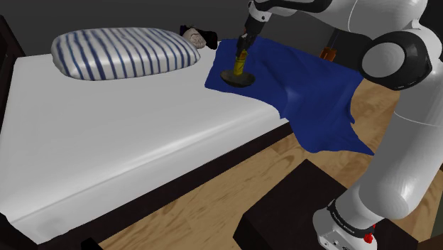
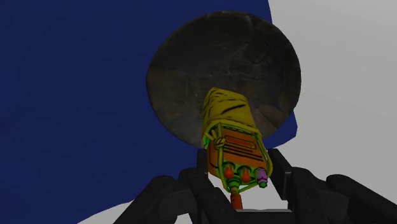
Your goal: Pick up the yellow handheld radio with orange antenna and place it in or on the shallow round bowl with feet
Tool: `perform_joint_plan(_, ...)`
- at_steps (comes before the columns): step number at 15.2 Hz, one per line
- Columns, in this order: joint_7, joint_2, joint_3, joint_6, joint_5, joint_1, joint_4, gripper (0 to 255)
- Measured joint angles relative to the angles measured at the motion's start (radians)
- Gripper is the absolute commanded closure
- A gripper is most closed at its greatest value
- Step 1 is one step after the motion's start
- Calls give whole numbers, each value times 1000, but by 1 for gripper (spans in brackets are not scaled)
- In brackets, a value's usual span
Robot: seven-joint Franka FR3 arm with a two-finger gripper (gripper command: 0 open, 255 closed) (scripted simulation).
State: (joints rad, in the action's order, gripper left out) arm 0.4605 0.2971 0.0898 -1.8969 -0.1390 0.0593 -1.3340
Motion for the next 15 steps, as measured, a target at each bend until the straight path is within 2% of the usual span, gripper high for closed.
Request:
perform_joint_plan(6, 0, 0, 0, 0, 0, 0, 0, 0)
perform_joint_plan(11, -4, -8, 3, 108, 1, 7, 101, 0)
perform_joint_plan(15, -4, -12, 4, 119, 1, 9, 107, 0)
